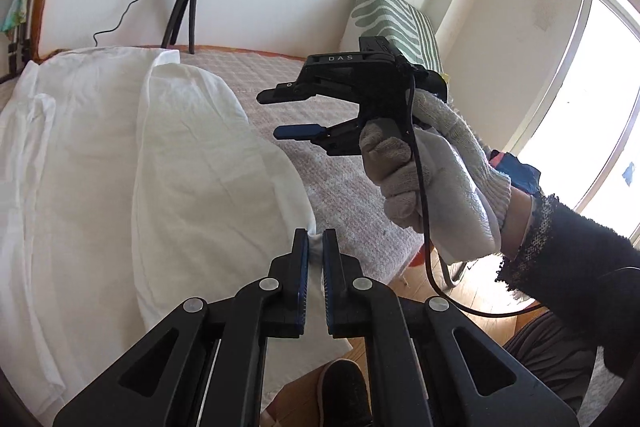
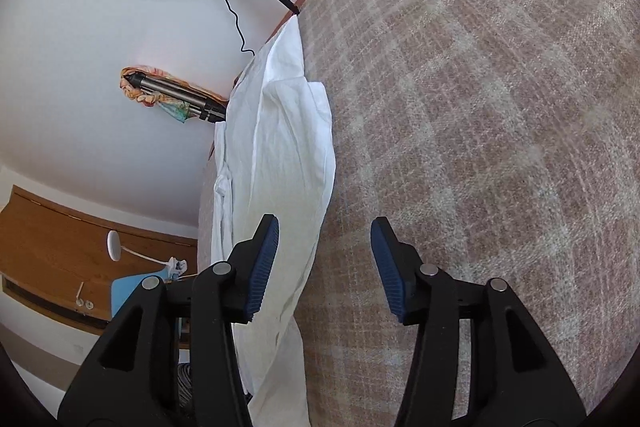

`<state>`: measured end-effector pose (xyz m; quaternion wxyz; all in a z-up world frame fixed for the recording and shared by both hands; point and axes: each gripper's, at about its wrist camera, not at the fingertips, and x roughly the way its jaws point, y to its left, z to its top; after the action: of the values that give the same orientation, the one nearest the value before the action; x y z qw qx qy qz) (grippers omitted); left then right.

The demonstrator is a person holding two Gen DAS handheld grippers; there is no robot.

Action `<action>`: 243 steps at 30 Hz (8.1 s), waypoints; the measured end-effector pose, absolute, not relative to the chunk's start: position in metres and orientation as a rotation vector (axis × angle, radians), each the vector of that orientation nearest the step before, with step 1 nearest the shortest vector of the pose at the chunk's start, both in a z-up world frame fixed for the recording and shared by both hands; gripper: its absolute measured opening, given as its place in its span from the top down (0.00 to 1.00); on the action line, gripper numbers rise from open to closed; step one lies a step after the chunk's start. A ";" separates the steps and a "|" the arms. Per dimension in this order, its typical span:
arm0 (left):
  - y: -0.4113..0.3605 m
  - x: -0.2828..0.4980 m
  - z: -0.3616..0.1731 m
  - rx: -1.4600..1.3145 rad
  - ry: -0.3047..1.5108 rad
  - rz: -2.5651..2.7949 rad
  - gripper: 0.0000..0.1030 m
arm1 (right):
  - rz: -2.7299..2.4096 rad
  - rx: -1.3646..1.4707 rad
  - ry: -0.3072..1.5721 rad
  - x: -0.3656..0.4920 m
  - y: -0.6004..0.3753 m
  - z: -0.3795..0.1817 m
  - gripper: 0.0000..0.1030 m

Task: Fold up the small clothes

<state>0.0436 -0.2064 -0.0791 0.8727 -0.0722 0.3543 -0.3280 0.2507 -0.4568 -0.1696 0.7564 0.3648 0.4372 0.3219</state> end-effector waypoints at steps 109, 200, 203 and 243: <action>0.051 -0.001 -0.113 -0.467 1.097 -0.490 0.79 | 1.007 0.411 1.254 0.072 -0.339 -0.162 0.67; 0.069 0.167 -0.089 -0.434 0.981 -0.458 0.91 | 0.795 0.214 0.962 0.210 -0.283 -0.103 0.89; 0.081 0.158 -0.078 -0.474 0.927 -0.449 0.92 | 0.822 0.248 0.870 0.207 -0.290 -0.085 0.90; 0.057 0.176 -0.097 -0.269 0.937 -0.431 0.83 | 0.936 0.074 0.944 0.173 -0.301 -0.115 0.53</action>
<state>0.1756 0.0569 -0.0971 0.8612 -0.1284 0.4468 -0.2053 0.1731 -0.3009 -0.1148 0.7864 0.0345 0.4381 0.4342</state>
